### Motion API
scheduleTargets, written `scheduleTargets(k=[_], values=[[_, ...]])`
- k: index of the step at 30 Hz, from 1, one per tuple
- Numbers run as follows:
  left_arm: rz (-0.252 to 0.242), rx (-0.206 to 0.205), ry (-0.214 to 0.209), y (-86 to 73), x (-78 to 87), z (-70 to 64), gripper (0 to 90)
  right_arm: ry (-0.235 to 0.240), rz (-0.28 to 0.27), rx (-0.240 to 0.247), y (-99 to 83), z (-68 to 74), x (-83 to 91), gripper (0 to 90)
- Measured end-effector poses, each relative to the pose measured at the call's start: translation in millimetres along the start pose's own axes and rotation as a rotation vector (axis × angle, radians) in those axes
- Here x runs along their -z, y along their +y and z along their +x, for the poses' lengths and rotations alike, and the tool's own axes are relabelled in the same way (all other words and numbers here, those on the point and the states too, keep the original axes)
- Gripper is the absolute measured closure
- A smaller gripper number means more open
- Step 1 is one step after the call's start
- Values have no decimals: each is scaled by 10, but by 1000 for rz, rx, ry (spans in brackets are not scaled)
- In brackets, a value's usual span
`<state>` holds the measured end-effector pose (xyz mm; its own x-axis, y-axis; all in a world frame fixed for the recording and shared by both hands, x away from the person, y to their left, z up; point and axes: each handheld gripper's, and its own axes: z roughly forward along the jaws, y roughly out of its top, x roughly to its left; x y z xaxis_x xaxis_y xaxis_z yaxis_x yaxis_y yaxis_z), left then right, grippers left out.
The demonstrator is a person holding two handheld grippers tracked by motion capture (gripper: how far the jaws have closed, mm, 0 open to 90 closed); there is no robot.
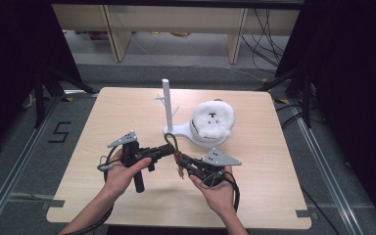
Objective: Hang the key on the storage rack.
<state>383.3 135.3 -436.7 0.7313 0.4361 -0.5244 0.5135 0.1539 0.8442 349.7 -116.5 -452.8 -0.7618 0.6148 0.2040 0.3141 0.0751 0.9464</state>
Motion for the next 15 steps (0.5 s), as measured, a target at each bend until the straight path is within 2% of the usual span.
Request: scheduleTargets(k=[1, 5, 7, 8, 12, 15], values=[[-4, 2, -9, -3, -2, 4, 827, 7, -2, -4, -1, 0, -3, 801], [-2, -1, -4, -2, 6, -4, 836, -2, -2, 9, -1, -2, -4, 801], [-10, -5, -8, -4, 8, -7, 840, 5, -10, 18, 1, -9, -11, 801], [-10, -9, -7, -4, 12, -10, 841, 20, 4, 10, 5, -2, -9, 801], [-15, -38, -7, 2, 22, -31, 845, 25, -7, 7, 4, 2, -21, 792], [-24, -91, 27, 25, 47, -51, 846, 30, -1, -2, 14, 4, -23, 729]])
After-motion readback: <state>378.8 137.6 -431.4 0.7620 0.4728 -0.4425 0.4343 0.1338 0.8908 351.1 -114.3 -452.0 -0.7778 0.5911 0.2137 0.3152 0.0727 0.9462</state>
